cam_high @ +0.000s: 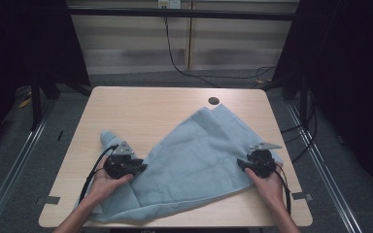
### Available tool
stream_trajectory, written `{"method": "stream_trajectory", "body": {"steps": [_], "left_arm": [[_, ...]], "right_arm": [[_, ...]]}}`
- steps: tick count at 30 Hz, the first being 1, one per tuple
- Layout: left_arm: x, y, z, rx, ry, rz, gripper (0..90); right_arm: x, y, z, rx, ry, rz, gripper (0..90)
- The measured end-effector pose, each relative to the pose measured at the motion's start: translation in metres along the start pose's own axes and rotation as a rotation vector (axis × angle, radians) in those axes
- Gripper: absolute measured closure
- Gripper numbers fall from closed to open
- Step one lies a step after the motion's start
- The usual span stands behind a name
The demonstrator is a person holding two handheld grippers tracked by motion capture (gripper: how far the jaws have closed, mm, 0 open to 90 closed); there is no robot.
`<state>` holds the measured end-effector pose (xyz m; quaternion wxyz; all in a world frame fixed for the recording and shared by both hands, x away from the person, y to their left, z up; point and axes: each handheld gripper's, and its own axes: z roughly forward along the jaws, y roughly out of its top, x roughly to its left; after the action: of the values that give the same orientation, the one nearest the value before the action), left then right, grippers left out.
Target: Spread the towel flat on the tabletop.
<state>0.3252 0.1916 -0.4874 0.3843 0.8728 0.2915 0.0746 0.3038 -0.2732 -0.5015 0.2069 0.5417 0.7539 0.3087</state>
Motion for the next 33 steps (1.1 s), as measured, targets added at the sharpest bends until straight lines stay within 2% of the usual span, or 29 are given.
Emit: {"method": "stream_trajectory", "body": {"steps": [1,3,4,6,10,13,14,16,18,21,24,26,27,29,31,32,33], "left_arm": [[-0.002,-0.002,-0.003,0.012,0.0,-0.001,70.4],[-0.007,-0.006,-0.01,0.024,-0.01,0.006,69.4],[-0.009,-0.008,-0.013,0.027,-0.023,0.006,69.4],[-0.013,-0.014,-0.017,0.024,-0.041,0.002,68.4],[-0.02,-0.019,-0.024,0.024,-0.088,-0.023,67.7],[-0.025,-0.022,-0.028,0.018,-0.094,-0.023,67.8],[-0.025,-0.022,-0.03,0.016,-0.09,-0.011,68.2],[-0.021,-0.021,-0.034,-0.007,-0.083,-0.015,72.8],[-0.014,-0.02,-0.033,-0.006,-0.088,-0.026,75.8],[-0.01,-0.019,-0.031,-0.008,-0.072,-0.032,74.4],[-0.007,-0.019,-0.03,-0.01,-0.06,-0.031,69.1],[-0.003,-0.019,-0.026,0.012,-0.061,-0.043,67.4],[-0.001,-0.02,-0.023,0.02,-0.059,-0.047,67.4],[0.001,-0.02,-0.02,0.025,-0.062,-0.045,68.4],[0.0,-0.019,-0.02,0.033,-0.053,-0.04,69.2],[0.0,-0.018,-0.02,0.043,-0.051,-0.036,71.8],[0.0,-0.018,-0.019,0.042,-0.053,-0.034,74.0]], "right_arm": [[0.0,0.0,0.0,0.0,0.0,0.0,50.8],[-0.001,0.017,0.019,-0.017,-0.004,-0.001,49.1],[-0.001,0.017,0.019,-0.017,-0.004,-0.001,49.1],[0.0,0.026,0.031,-0.034,0.01,-0.012,48.9],[0.009,0.045,0.051,-0.041,0.031,-0.017,48.2],[0.017,0.059,0.063,-0.031,0.062,-0.022,45.4],[0.021,0.062,0.064,-0.034,0.071,-0.014,45.7],[0.031,0.065,0.059,-0.08,0.108,-0.024,45.6],[0.051,0.066,0.045,-0.102,0.164,-0.071,45.2],[0.079,0.059,0.022,-0.098,0.276,-0.116,44.3],[0.109,0.04,0.003,-0.063,0.332,-0.214,44.2],[0.123,0.026,-0.004,-0.036,0.371,-0.239,44.4],[0.128,0.02,-0.006,-0.022,0.378,-0.247,44.6],[0.134,0.005,-0.008,0.018,0.361,-0.276,44.5],[0.132,0.001,-0.006,0.025,0.358,-0.269,44.6],[0.129,-0.003,-0.005,0.04,0.339,-0.278,46.2],[0.126,-0.004,-0.004,0.018,0.334,-0.276,46.5]]}}
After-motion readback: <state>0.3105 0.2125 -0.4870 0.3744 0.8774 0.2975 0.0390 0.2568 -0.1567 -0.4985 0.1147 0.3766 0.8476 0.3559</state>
